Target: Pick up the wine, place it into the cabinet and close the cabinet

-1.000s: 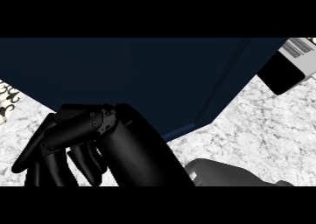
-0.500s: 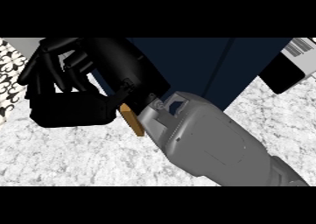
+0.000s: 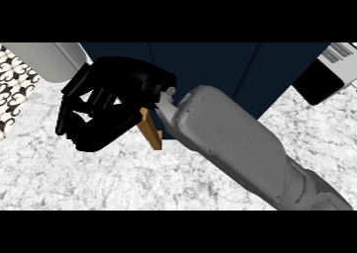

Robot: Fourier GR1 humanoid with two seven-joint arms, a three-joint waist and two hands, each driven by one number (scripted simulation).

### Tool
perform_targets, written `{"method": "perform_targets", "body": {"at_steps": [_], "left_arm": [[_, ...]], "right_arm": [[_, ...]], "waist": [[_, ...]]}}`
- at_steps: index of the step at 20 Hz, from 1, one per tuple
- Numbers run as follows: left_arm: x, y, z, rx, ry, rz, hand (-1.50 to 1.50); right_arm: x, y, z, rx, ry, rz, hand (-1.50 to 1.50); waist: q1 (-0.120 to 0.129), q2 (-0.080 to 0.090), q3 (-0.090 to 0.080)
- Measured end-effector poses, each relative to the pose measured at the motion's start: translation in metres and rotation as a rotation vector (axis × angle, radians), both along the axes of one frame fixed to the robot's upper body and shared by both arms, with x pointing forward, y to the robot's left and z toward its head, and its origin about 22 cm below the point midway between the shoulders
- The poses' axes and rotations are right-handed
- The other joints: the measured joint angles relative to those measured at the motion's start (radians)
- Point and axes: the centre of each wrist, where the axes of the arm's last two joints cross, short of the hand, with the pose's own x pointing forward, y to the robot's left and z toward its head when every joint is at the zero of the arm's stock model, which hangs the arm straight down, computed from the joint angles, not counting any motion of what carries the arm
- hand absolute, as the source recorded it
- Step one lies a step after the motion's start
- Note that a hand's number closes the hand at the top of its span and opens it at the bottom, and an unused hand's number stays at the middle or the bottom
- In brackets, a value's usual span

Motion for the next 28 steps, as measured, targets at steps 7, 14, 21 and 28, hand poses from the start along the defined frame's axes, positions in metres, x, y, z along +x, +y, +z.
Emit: {"method": "perform_targets", "body": {"at_steps": [7, 14, 21, 28], "left_arm": [[-0.008, 0.012, 0.001, -0.001, 0.01, 0.013, -1.5], [-0.007, 0.011, -0.001, -0.004, -0.005, 0.014, -1.5], [-0.006, 0.016, -0.001, -0.005, -0.008, 0.019, -1.5], [-0.002, 0.015, 0.003, 0.006, -0.007, 0.014, -1.5]], "right_arm": [[0.035, -0.005, -0.015, -0.017, 0.125, 0.086, 1.5], [0.056, -0.008, -0.021, 0.047, 0.174, 0.142, 1.5], [0.068, -0.014, -0.028, 0.094, 0.187, 0.166, 1.5], [0.069, -0.02, -0.034, 0.127, 0.14, 0.145, 1.5]], "waist": [[-0.009, -0.006, 0.001], [-0.013, -0.014, -0.001], [-0.011, -0.027, -0.006], [-0.006, -0.033, -0.016]]}}
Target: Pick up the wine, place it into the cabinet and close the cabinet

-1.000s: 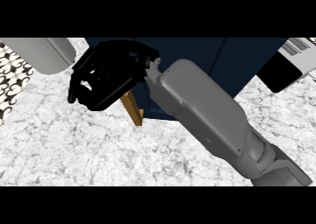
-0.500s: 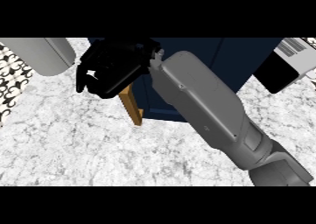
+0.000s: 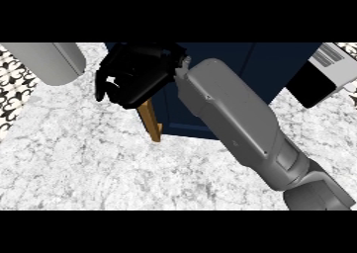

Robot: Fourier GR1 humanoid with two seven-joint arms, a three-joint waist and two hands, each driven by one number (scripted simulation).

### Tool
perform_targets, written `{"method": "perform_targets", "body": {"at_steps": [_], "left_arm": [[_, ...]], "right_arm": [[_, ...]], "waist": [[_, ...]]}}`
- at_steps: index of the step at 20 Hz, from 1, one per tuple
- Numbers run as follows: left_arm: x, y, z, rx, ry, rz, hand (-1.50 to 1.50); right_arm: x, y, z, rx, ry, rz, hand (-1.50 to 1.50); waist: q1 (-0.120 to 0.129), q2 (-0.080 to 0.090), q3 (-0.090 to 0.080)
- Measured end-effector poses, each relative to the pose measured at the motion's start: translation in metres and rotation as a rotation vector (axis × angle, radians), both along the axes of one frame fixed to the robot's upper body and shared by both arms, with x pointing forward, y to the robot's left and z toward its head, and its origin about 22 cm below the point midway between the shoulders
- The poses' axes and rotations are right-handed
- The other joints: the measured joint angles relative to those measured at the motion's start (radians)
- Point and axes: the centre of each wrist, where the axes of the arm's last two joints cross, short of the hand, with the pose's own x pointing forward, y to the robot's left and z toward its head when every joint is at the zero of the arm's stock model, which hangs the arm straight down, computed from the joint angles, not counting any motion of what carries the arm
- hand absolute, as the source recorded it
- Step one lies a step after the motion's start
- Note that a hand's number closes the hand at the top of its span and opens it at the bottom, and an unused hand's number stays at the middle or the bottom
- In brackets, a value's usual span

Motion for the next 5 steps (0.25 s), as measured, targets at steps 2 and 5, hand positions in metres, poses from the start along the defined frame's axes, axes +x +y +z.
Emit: {"method": "perform_targets", "body": {"at_steps": [2, 5], "left_arm": [[0.0011, 0.0002, 0.0022, 0.006, 0.0, -0.007, -1.5], [0.0051, -0.0009, 0.0059, 0.014, -0.003, -0.024, -1.5]], "right_arm": [[0.0021, -0.0048, -0.0003, 0.023, -0.01, -0.038, 1.5], [0.0019, -0.006, -0.0012, 0.041, -0.023, -0.057, 1.5]], "waist": [[0.001, 0.002, -0.003], [-0.001, 0.002, -0.005]]}}
